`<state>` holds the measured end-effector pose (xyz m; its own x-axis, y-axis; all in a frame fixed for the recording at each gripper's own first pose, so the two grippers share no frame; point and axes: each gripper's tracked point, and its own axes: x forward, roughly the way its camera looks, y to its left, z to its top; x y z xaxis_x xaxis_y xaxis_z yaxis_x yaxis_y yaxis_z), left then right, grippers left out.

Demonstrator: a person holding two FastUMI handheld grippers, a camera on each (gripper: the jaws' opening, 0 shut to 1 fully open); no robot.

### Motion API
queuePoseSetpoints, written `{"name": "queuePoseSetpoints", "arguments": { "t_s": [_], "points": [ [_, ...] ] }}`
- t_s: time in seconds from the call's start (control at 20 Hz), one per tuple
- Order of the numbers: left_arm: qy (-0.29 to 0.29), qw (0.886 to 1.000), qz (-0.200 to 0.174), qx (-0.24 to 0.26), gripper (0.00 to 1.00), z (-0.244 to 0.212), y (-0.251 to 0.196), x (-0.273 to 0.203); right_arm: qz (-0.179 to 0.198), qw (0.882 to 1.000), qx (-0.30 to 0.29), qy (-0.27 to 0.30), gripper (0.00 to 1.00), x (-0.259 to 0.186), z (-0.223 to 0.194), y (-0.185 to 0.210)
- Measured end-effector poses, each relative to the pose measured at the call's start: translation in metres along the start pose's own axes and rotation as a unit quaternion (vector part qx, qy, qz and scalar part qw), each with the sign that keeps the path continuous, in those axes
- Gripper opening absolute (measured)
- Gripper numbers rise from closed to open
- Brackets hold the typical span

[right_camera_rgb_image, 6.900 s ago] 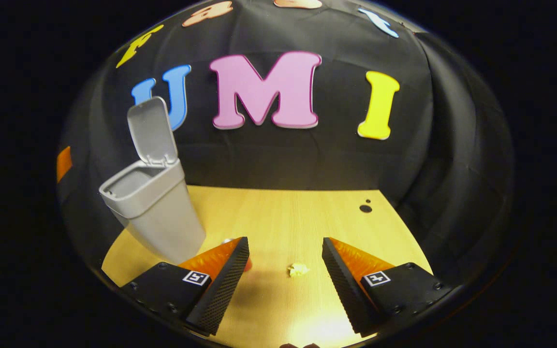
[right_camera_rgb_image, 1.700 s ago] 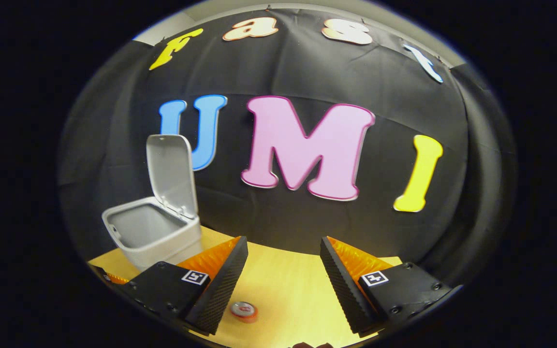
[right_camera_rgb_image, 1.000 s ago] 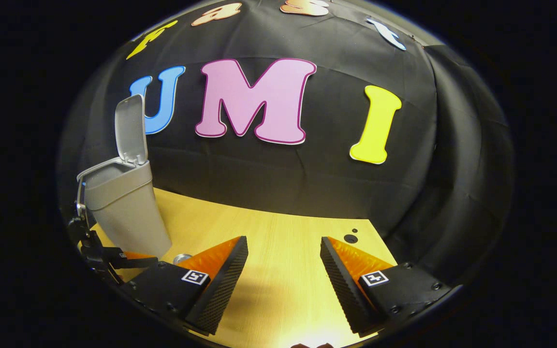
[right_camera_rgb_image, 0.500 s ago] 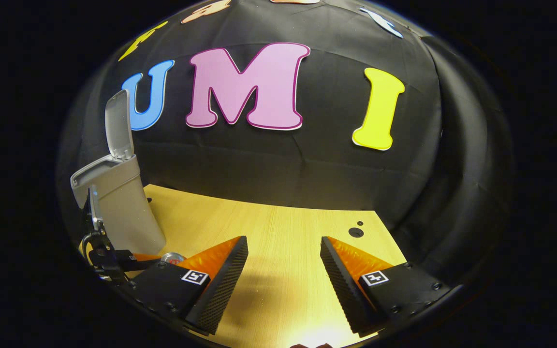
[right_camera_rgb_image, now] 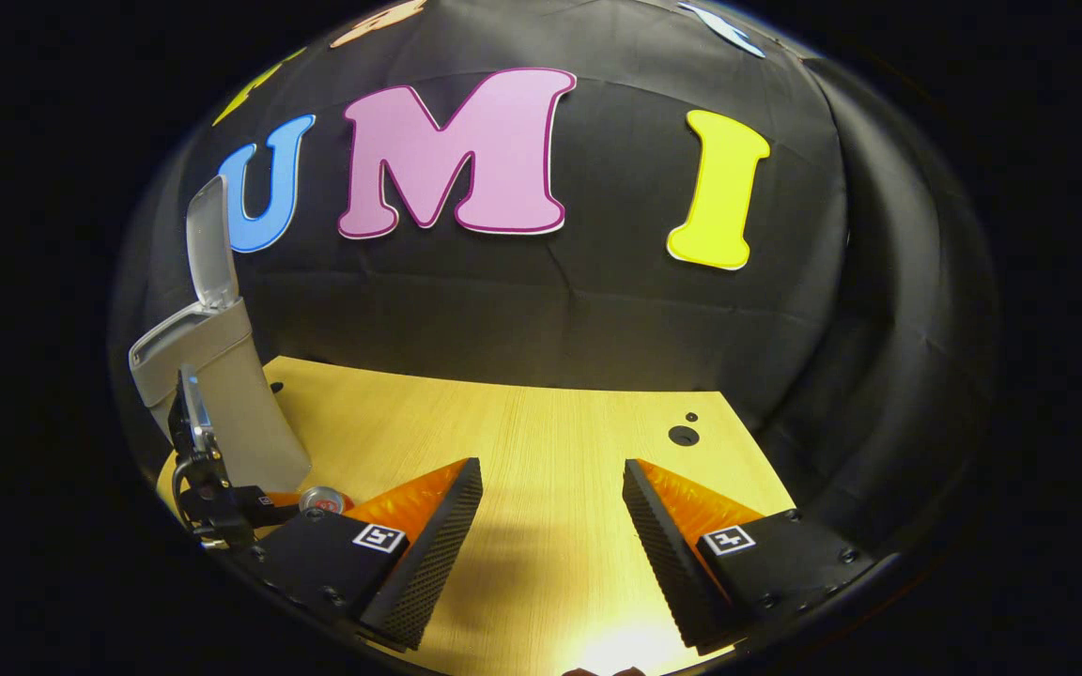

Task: Press the lid of the desktop garbage bin to open it, pick up the crumpled paper on the desktop and throw it into the bin, then pick up the pop can on the desktop and drop it into the bin, and finally close the garbage bin lid.

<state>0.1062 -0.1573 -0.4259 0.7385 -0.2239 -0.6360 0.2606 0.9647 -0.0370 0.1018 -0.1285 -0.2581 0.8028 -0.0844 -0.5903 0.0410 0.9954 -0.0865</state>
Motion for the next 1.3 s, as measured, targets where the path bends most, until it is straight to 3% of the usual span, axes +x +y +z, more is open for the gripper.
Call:
{"name": "queuePoseSetpoints", "arguments": {
  "t_s": [0.45, 0.95, 1.3],
  "points": [
    [-0.016, 1.0, -0.007, 0.008, 0.9, 0.021, -0.006, -0.017, 0.001, 1.0, -0.01, -0.007, 0.98, -0.007, 0.005, -0.003],
    [-0.096, 0.995, -0.023, 0.03, 0.9, 0.131, -0.032, -0.096, -0.027, 0.999, 0.02, -0.042, 0.98, -0.051, 0.047, -0.02],
    [-0.156, 0.987, 0.002, 0.028, 0.9, 0.219, -0.007, -0.156, -0.05, 0.995, 0.003, -0.091, 0.98, -0.094, 0.09, -0.026]
  ]
}}
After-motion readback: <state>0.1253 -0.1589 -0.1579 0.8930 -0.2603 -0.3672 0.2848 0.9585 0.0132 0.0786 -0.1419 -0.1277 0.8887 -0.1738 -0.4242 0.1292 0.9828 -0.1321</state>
